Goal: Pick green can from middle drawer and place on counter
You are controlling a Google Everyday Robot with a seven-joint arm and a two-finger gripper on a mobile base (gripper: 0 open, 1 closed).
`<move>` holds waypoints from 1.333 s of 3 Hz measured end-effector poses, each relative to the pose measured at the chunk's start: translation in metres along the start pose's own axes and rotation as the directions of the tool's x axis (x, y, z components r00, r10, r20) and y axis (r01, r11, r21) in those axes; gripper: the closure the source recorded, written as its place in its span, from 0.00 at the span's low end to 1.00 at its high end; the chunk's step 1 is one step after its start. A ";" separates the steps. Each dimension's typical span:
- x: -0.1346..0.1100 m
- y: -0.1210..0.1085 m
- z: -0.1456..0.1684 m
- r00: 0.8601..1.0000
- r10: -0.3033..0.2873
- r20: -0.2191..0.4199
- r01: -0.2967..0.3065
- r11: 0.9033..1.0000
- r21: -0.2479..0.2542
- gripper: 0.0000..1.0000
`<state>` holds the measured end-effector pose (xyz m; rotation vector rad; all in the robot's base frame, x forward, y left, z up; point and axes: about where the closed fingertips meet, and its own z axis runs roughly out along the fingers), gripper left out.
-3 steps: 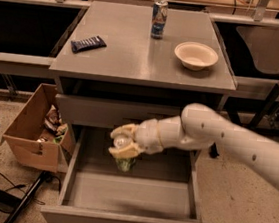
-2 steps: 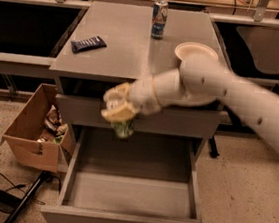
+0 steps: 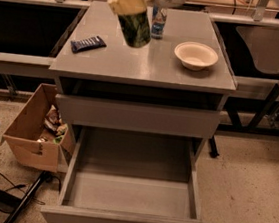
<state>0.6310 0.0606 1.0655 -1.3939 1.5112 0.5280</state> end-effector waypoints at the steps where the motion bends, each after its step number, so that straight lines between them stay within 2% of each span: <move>1: -0.009 -0.065 -0.011 0.990 0.117 0.075 -0.125 0.985 0.120 1.00; 2: 0.043 -0.126 0.011 0.942 0.268 0.203 -0.303 0.939 0.164 1.00; 3: 0.119 -0.147 0.051 0.887 0.355 0.296 -0.406 0.904 0.132 1.00; 4: 0.159 -0.143 0.091 0.893 0.337 0.297 -0.382 0.918 0.107 1.00</move>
Offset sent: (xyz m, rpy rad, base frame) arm 0.1842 -0.0720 -0.0267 0.4433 0.1494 -0.3221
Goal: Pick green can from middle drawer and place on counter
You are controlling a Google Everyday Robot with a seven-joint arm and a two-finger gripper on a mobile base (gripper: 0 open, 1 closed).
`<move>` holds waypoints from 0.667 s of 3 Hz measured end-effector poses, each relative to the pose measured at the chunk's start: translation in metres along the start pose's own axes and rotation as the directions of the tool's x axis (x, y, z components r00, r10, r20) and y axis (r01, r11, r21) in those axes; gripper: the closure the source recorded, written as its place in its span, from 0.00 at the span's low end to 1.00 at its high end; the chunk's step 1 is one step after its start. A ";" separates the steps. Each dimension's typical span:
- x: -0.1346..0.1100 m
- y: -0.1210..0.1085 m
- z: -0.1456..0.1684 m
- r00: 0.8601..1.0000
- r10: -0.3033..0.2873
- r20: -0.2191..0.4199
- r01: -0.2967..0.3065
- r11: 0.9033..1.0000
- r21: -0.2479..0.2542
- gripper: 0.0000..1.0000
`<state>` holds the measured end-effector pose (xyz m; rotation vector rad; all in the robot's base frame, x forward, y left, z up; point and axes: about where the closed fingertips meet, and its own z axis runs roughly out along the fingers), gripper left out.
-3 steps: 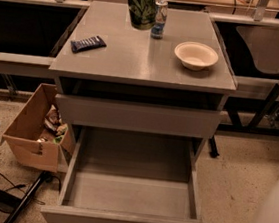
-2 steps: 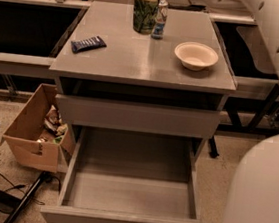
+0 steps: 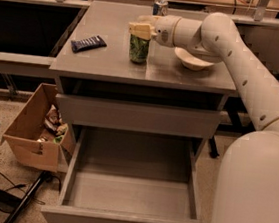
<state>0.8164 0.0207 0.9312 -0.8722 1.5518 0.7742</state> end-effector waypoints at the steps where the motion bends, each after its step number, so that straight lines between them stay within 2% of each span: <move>1: -0.006 0.000 -0.001 1.000 0.000 0.000 0.000 1.000 0.000 1.00; 2: -0.007 0.000 -0.001 1.000 0.000 0.000 0.000 1.000 0.000 0.78</move>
Offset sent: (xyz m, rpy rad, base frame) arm 0.0000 0.0000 0.0064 0.0000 0.0000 0.0000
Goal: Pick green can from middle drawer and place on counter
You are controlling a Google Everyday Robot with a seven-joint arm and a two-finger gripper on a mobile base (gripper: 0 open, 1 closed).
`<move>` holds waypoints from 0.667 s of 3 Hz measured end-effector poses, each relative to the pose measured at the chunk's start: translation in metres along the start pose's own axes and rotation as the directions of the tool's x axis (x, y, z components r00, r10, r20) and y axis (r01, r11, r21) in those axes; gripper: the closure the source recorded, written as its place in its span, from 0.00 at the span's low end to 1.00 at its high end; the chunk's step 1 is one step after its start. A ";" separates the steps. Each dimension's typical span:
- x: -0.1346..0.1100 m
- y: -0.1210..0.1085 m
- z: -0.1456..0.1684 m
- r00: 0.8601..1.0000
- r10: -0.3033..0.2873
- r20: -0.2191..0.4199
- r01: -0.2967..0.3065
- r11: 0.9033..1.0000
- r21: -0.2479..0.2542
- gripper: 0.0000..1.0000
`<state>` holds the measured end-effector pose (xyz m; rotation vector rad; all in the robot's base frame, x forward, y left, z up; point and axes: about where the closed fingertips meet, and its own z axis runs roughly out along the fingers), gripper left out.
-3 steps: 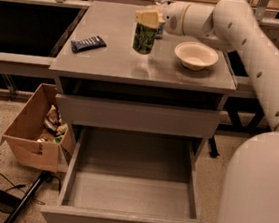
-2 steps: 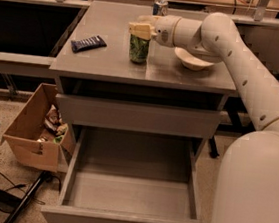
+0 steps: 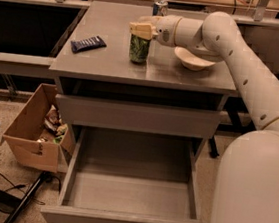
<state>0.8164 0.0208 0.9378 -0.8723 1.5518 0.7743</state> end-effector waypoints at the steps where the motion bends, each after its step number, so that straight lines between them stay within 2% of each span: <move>1: 0.000 0.000 0.000 1.000 0.000 0.000 0.000 1.000 0.000 0.55; 2: -0.003 0.002 0.001 1.000 -0.012 0.002 0.012 1.000 -0.007 0.24</move>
Offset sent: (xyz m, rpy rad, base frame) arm 0.0000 0.0000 0.0000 0.0000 0.0000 0.0000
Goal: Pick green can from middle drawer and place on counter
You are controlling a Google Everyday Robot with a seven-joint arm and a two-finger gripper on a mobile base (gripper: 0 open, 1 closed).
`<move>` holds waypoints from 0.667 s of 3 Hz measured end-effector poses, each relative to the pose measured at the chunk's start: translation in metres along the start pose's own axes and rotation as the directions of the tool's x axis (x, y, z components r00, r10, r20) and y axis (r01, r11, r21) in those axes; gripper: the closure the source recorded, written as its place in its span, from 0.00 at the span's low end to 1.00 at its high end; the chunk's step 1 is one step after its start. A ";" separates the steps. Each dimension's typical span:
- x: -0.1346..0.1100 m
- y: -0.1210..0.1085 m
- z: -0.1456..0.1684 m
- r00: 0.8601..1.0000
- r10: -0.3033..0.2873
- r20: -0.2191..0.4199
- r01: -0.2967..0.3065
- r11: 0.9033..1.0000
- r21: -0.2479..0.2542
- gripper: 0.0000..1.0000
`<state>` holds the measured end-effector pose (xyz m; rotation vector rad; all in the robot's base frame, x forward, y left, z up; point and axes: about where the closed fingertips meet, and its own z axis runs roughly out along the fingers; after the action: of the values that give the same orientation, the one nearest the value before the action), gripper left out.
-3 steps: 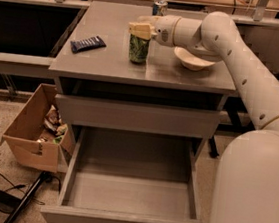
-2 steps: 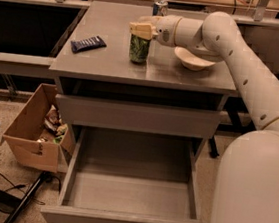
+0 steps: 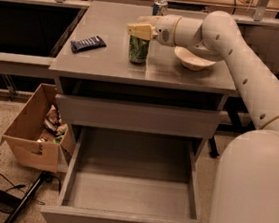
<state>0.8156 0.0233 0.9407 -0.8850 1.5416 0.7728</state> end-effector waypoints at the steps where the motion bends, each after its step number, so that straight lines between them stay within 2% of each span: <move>1: -0.007 0.004 0.003 1.000 -0.026 0.005 0.026 1.000 -0.016 0.02; 2: -0.056 0.019 -0.014 0.994 -0.108 0.032 0.110 0.992 -0.055 0.00</move>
Offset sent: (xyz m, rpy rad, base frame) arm -0.0438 -0.0085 0.1354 -0.0517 -0.2144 0.1588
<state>0.7969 0.0277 0.9979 -0.9879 1.4395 0.7503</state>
